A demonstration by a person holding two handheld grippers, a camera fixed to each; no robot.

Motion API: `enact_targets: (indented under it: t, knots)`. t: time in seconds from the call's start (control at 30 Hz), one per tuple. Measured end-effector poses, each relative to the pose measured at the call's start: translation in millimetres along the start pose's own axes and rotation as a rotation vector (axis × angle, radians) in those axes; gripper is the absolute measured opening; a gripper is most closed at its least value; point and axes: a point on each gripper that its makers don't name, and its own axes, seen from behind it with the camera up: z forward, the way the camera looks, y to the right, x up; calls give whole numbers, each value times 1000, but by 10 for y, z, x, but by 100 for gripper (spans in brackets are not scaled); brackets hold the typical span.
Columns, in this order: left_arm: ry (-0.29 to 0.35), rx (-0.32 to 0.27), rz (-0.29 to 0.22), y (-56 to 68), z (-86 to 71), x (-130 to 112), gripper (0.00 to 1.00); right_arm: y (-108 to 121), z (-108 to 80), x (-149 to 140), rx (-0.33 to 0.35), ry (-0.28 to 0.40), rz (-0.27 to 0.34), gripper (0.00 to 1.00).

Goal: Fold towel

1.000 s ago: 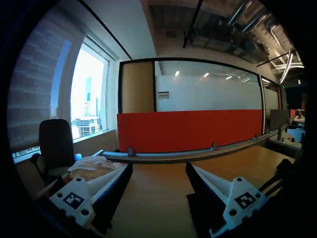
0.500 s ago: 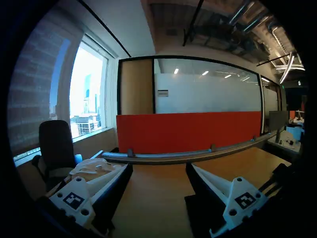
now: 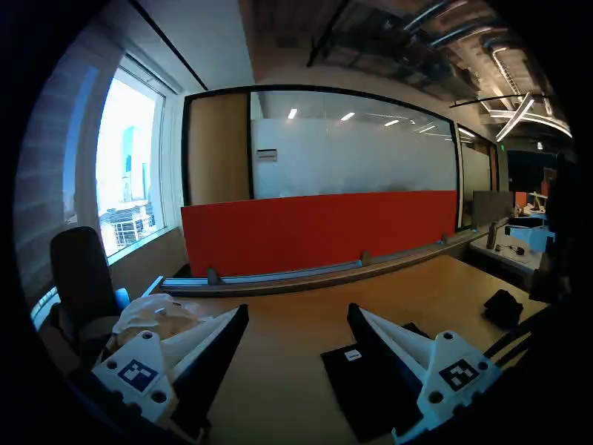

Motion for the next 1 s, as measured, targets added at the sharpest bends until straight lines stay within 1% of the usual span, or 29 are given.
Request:
enact_targets:
  t: [0.23, 0.3, 0.4, 0.6, 0.8, 1.0]
  knots:
    - [-29, -54, 33, 100, 26, -6, 100, -85, 10, 3, 53, -31, -30, 100]
    - [-42, -78, 38, 156, 30, -33, 99, -130, 8, -33, 76, -49, -39, 100]
    - [-73, -130, 53, 270, 28, -101, 100, -232, -15, -108, 129, -87, -50, 100]
    - [-134, -221, 93, 429, 25, -230, 99, -362, -59, -240, 223, -166, -77, 100]
    - [-175, -311, 110, 626, 15, -343, 100, -442, -93, -355, 286, -224, -109, 100]
    - [-210, -375, 142, 784, -3, -456, 99, -562, -152, -514, 353, -278, -134, 100]
